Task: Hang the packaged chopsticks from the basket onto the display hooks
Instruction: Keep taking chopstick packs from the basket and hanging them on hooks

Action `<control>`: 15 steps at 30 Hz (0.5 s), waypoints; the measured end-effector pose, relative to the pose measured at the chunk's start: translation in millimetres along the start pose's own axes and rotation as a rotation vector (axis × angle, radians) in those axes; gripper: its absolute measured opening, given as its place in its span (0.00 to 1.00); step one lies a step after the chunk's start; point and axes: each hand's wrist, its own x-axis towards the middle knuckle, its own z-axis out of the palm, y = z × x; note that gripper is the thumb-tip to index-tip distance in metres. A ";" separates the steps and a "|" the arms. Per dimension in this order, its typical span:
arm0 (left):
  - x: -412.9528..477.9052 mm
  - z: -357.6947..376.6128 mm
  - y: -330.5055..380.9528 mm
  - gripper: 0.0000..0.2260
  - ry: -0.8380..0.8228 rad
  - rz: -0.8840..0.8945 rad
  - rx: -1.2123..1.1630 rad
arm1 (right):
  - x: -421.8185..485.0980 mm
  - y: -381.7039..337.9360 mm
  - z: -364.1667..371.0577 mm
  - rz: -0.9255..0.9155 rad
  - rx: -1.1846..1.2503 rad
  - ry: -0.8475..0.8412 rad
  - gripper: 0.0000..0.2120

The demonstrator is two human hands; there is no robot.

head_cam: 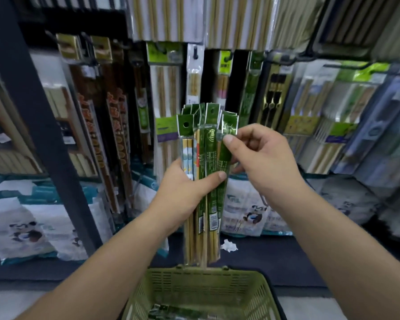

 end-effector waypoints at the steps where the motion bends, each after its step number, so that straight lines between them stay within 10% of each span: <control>1: 5.7 0.1 2.1 0.17 -0.006 0.012 -0.002 | 5.3 -1.4 -1.1 -0.016 -0.011 0.008 0.06; 15: 35.2 -1.4 20.7 0.15 0.034 0.021 0.037 | 28.1 -8.5 -7.3 0.005 0.105 0.088 0.05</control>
